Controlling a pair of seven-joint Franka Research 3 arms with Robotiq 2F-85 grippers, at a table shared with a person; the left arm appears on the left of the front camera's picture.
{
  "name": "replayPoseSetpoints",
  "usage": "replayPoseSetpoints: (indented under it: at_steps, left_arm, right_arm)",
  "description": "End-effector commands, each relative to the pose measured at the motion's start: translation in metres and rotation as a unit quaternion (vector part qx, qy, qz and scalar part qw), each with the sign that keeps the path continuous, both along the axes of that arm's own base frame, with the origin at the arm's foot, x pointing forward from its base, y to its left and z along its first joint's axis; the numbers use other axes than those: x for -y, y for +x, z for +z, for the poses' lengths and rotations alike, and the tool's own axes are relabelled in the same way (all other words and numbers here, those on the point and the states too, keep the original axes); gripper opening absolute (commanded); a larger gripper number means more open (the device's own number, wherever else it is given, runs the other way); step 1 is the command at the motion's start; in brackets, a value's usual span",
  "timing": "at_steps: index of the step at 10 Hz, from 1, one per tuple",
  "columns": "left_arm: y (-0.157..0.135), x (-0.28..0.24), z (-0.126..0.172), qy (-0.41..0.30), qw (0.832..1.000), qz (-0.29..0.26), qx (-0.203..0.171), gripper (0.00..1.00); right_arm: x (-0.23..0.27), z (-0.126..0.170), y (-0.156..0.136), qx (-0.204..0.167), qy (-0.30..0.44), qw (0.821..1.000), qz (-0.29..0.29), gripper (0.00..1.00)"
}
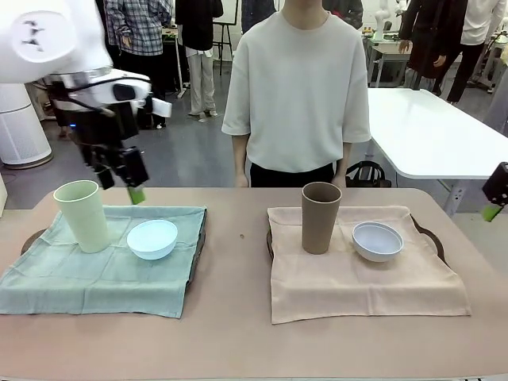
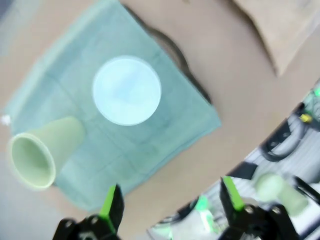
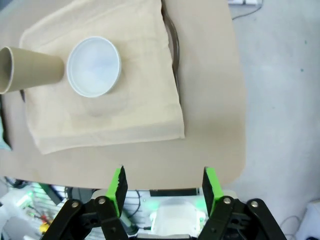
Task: Set up a tray with a mat and arrange the tableware.
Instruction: Place the Picnic Bowl and Reusable plastic cup back onto the Handle tray in front of the human's position.
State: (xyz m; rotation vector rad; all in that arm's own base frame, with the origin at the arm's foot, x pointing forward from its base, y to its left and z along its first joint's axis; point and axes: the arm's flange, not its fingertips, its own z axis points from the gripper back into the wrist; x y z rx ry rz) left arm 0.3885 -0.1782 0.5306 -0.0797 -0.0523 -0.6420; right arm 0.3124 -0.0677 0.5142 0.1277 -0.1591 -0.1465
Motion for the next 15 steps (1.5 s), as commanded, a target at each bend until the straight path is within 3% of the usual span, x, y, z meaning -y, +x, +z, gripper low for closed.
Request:
replayPoseSetpoints:
  at_steps: [1,4,7,9,13,15]
  left_arm:
    - [-0.013,-0.038,0.001,-0.045,0.999,0.002,-0.002,1.0]
    - [-0.03,-0.12,0.017,-0.152,0.986,0.07,0.022,1.0]
    - [-0.028,-0.213,0.005,-0.287,0.948,0.138,-0.014,1.0]
    - [-0.039,-0.262,-0.003,-0.325,0.925,0.194,-0.025,1.0]
    - [-0.067,-0.33,-0.027,-0.407,0.881,0.24,-0.03,1.0]
    - [-0.077,-0.354,-0.036,-0.42,0.867,0.266,-0.035,1.0]
  right_arm:
    - [0.013,0.003,0.004,-0.007,0.049,0.999,0.016,0.78]
    - [0.034,0.01,0.025,-0.04,0.147,0.988,0.0,0.78]
    - [0.046,0.005,0.039,-0.072,0.216,0.974,-0.008,0.78]
    - [0.06,0.003,0.04,-0.07,0.241,0.968,-0.018,0.78]
    - [0.122,-0.002,0.046,-0.079,0.375,0.922,-0.06,0.78]
    - [0.157,0.0,0.032,-0.048,0.414,0.906,-0.068,0.78]
